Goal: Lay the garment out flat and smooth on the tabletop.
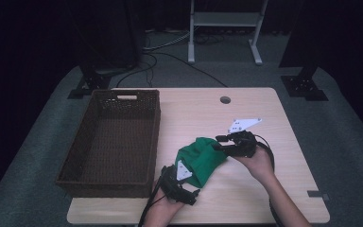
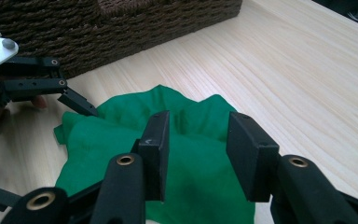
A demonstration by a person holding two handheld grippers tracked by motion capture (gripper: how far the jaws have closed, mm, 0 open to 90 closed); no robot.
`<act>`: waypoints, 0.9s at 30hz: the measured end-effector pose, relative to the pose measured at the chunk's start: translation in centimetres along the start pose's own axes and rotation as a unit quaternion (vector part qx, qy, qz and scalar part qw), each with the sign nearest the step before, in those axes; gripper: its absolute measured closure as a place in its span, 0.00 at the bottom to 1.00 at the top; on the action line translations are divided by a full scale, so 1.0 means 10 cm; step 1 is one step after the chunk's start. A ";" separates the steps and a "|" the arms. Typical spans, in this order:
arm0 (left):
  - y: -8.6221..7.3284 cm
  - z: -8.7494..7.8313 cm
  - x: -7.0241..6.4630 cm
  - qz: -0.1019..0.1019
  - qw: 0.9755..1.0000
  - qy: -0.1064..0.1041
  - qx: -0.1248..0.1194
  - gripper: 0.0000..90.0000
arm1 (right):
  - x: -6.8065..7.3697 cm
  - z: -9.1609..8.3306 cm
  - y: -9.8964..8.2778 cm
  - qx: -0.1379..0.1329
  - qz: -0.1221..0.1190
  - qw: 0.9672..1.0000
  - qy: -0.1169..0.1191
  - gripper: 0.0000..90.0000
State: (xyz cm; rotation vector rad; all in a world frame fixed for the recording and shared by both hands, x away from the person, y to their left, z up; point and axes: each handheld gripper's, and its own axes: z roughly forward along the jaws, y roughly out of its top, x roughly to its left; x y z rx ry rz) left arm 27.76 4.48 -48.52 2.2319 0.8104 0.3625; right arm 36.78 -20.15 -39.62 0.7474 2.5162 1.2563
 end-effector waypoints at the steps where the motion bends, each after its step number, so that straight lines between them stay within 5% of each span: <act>1: 0.00 0.00 0.00 0.000 1.000 0.000 0.000 0.00 | 0.00 0.01 0.01 0.001 -0.002 1.000 0.002 0.67; 27: 0.00 0.00 0.00 0.000 1.000 0.000 0.000 0.00 | 0.07 0.25 0.17 0.017 -0.020 1.000 0.015 0.68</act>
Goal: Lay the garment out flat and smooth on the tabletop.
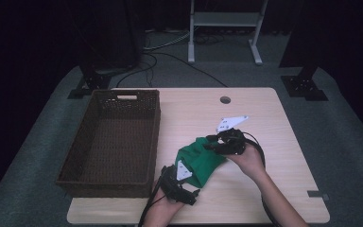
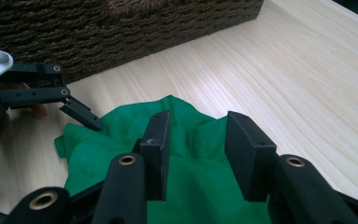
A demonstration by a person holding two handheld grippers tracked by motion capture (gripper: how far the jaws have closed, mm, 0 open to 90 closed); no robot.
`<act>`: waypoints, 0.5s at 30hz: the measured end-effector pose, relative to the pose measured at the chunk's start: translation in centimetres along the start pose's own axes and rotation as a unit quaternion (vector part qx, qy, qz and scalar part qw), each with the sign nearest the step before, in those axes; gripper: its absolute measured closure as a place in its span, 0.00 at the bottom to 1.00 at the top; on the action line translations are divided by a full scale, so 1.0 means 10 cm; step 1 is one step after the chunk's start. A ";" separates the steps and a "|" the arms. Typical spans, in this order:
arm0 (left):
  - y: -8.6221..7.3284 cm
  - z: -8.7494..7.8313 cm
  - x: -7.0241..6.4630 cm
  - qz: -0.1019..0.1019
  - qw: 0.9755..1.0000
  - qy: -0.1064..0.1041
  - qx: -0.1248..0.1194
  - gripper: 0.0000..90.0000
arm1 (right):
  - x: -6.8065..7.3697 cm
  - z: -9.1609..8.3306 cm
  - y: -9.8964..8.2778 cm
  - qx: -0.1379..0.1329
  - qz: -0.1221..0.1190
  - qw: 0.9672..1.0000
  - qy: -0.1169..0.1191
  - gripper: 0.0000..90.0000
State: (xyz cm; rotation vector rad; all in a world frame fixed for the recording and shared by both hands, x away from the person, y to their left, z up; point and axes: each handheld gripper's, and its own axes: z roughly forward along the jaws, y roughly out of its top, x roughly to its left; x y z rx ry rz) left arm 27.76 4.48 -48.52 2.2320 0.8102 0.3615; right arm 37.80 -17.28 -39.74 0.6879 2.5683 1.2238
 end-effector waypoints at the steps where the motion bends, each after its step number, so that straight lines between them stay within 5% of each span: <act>1: 0.00 0.00 0.00 0.000 1.000 0.000 0.000 0.00 | 0.00 0.01 0.01 0.000 -0.001 1.000 0.001 0.68; 15: 0.00 0.00 0.00 0.001 1.000 0.000 0.000 0.00 | 0.02 0.14 0.08 0.008 -0.005 1.000 0.009 0.68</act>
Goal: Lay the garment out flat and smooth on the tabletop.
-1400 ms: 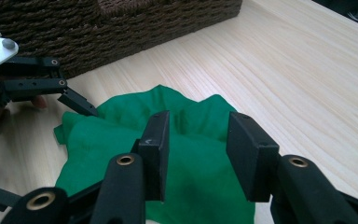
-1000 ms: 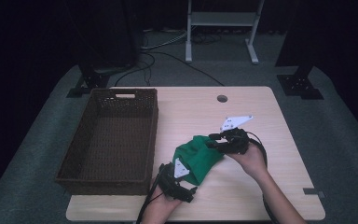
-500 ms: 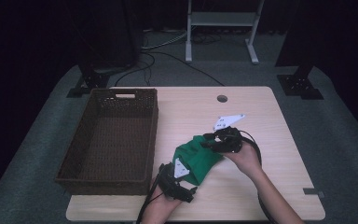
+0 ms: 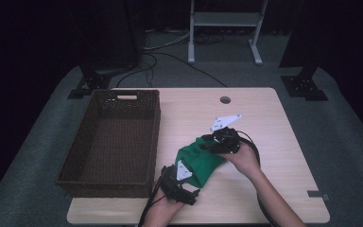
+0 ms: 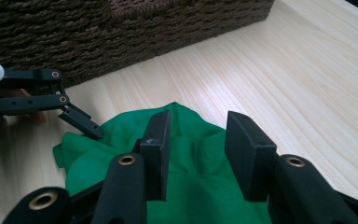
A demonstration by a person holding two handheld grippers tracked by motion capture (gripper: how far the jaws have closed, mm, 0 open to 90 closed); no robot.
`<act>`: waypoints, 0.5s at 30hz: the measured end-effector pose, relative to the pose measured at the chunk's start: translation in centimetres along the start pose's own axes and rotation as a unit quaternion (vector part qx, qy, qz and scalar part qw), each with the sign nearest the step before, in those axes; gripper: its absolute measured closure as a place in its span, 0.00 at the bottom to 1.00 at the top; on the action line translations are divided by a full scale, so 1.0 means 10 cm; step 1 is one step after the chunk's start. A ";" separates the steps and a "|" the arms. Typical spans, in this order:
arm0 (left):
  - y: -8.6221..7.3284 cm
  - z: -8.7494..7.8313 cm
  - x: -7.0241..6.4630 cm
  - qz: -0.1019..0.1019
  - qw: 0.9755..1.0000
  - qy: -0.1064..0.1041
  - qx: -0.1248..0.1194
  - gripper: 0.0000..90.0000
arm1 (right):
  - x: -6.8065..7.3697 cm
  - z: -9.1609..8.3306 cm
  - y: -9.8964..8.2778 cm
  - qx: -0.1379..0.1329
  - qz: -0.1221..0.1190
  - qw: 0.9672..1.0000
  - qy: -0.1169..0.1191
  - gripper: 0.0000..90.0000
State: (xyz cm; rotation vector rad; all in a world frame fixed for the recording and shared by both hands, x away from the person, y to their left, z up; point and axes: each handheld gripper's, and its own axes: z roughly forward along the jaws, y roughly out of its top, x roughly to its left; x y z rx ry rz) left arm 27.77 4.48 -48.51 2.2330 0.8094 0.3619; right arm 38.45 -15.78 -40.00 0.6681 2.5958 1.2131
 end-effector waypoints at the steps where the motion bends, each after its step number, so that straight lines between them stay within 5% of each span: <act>1: 0.00 0.00 0.00 0.000 1.000 0.000 0.000 0.00 | 0.00 0.01 0.01 0.001 -0.001 1.000 0.001 0.68; 15: 0.00 0.00 0.00 0.000 1.000 0.000 0.000 0.00 | 0.04 0.17 0.05 0.016 -0.009 1.000 0.015 0.68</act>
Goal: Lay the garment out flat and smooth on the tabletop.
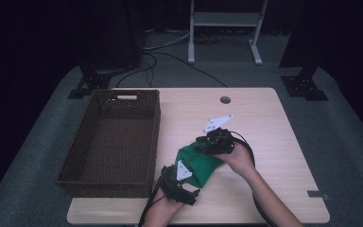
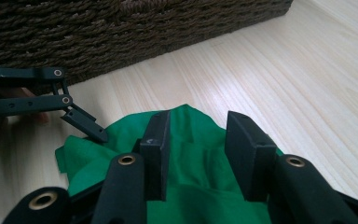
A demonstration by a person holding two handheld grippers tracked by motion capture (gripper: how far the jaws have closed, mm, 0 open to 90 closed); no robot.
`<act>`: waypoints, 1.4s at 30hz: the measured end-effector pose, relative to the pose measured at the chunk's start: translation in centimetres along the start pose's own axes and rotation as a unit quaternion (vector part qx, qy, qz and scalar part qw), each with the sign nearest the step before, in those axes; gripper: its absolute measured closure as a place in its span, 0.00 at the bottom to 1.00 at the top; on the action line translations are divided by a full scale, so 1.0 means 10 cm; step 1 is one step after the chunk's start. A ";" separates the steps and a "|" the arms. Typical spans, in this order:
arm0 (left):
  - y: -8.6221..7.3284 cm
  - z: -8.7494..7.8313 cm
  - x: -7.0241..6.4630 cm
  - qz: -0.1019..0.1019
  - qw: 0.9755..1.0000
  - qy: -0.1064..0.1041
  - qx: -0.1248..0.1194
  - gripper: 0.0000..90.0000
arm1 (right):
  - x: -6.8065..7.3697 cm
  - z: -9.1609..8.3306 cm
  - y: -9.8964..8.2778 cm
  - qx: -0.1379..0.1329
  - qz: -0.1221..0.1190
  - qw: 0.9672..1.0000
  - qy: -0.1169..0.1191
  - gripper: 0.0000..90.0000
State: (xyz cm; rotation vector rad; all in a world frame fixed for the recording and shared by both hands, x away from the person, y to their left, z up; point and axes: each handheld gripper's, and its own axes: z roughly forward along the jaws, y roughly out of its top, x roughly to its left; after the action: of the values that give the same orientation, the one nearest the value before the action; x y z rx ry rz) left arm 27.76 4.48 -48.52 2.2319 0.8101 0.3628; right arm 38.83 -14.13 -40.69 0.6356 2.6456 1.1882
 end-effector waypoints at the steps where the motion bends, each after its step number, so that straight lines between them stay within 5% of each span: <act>1: 0.00 0.00 0.00 0.000 1.000 0.000 0.000 0.00 | 0.00 0.01 0.00 0.001 0.001 1.000 0.001 0.68; 42: 0.00 0.00 0.00 0.001 1.000 -0.001 0.000 0.00 | 0.08 0.51 0.12 0.061 -0.013 0.997 0.051 0.68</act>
State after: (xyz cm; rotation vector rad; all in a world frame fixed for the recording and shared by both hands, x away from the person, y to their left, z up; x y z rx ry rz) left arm 27.75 4.48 -48.51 2.2333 0.8072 0.3612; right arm 40.16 -9.64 -43.20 0.5727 2.8198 1.0864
